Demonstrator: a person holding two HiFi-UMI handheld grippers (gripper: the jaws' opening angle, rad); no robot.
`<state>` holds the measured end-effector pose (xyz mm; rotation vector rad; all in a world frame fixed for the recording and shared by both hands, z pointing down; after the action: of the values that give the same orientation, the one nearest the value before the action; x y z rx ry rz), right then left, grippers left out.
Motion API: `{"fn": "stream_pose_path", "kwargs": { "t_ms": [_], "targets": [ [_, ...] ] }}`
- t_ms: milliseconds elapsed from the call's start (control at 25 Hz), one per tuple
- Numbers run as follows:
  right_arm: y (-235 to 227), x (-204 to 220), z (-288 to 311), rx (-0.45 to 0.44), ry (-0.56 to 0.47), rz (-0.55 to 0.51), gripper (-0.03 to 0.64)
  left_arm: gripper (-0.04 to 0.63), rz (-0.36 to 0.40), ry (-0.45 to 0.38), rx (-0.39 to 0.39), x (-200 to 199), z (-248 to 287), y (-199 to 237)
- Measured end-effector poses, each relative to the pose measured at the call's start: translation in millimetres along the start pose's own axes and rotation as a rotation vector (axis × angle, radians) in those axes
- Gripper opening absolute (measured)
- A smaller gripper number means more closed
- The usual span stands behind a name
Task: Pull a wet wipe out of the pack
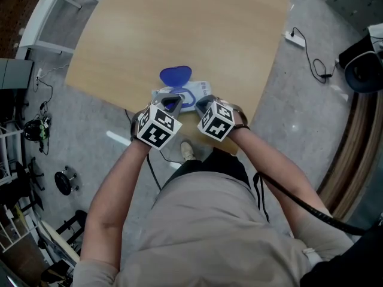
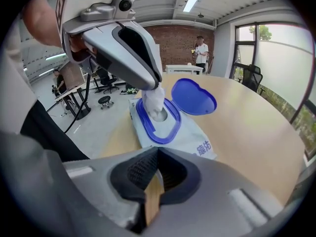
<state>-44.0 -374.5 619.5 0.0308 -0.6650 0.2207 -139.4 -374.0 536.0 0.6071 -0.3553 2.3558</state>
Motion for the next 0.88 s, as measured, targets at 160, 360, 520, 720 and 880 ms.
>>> {"fn": "stream_pose_path", "kwargs": {
  "t_ms": [160, 360, 520, 720, 880],
  "targets": [
    [2.4, -3.3, -1.0, -0.006, -0.010, 0.002, 0.000, 0.006, -0.008, 0.001, 0.012, -0.5, 1.1, -3.7],
    [7.8, -16.2, -8.9, -0.017, -0.044, -0.015, 0.000, 0.006, -0.016, 0.009, 0.012, 3.4, 0.9, -2.4],
    [16.5, -33.5, -7.5, -0.039, -0.086, -0.039, 0.000, 0.006, -0.015, 0.005, 0.024, 4.2, 0.8, -6.1],
    [20.4, -34.2, 12.9, -0.051, -0.038, -0.062, 0.000, 0.006, -0.016, 0.007, 0.027, 4.8, -2.2, -9.0],
    [18.9, -33.4, 17.7, -0.045, -0.028, -0.071, 0.000, 0.006, -0.067, -0.012, 0.024, 8.7, -8.5, -6.8]
  ]
}}
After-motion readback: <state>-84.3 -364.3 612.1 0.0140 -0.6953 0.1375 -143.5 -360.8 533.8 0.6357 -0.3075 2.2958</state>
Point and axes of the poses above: the fingertips, and each gripper's own axes: z forward along the fingers, y to its left, x out of its underside, the point moved 7 cm from there along -z, backward along the fingers, and after that the axes turned 1 degree about x, right-handed, at the moved point
